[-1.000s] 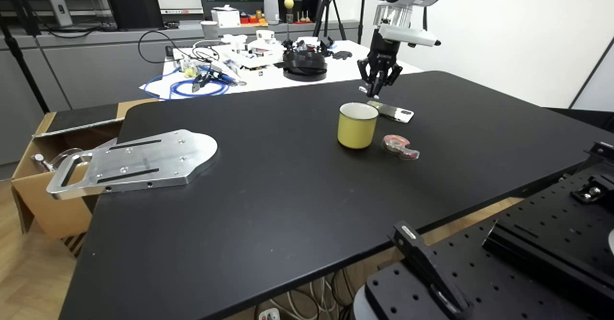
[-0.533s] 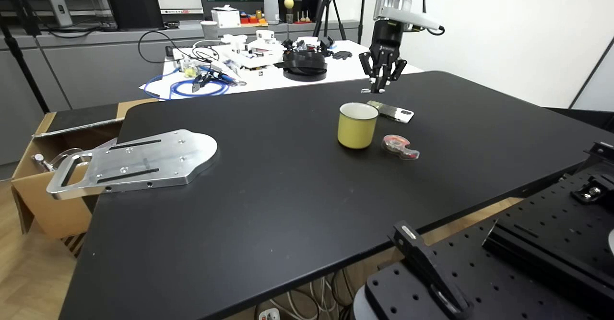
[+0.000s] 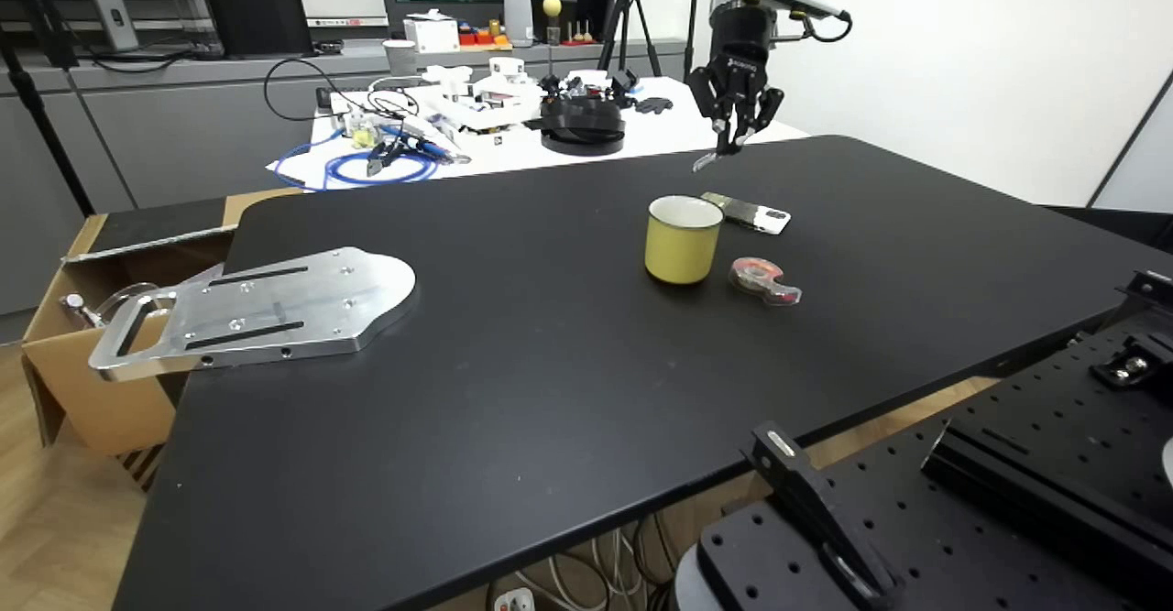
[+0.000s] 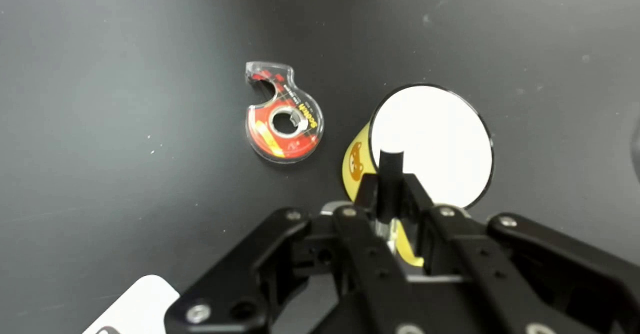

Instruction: Put the pen inside the yellow mug

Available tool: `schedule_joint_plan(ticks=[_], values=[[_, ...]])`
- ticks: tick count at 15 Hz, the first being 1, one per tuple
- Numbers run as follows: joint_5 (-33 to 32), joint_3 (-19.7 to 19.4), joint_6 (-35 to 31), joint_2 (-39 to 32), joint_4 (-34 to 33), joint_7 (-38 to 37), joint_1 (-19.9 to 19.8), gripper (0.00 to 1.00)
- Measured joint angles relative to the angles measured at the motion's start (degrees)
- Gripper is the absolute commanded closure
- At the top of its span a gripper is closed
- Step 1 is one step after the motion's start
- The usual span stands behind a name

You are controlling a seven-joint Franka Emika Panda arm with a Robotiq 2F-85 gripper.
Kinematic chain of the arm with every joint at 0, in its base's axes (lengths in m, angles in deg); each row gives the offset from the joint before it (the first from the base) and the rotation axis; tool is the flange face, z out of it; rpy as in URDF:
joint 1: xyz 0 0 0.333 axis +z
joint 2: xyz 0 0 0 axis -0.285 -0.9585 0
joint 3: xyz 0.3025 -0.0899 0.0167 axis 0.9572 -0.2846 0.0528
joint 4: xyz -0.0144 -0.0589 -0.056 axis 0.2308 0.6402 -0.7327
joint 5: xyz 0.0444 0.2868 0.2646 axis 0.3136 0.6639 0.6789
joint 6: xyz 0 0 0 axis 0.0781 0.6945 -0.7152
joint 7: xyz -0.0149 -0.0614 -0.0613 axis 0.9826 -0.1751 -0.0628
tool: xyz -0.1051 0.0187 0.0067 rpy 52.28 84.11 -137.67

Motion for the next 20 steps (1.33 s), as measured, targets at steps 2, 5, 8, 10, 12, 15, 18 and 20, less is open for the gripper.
schedule_joint_plan(ticks=[2,5,8,10,12,15,18,20], values=[[0.6,0.0,4.1,-0.9,-2.5,0.0,0.1,0.96],[1.5,0.0,9.0,-2.0,-5.8,0.0,0.4,0.96],[1.9,0.0,12.6,-3.0,-8.2,0.0,0.9,0.96],[2.5,0.0,14.2,-3.4,-9.3,0.0,1.2,0.96],[2.8,0.0,15.9,-3.8,-10.3,0.0,1.4,0.96],[3.7,0.0,18.7,-4.7,-11.8,0.0,1.6,0.96],[4.4,0.1,21.6,-5.8,-13.2,-0.1,1.9,0.96],[5.0,0.1,23.6,-6.6,-14.0,-0.1,2.1,0.96]])
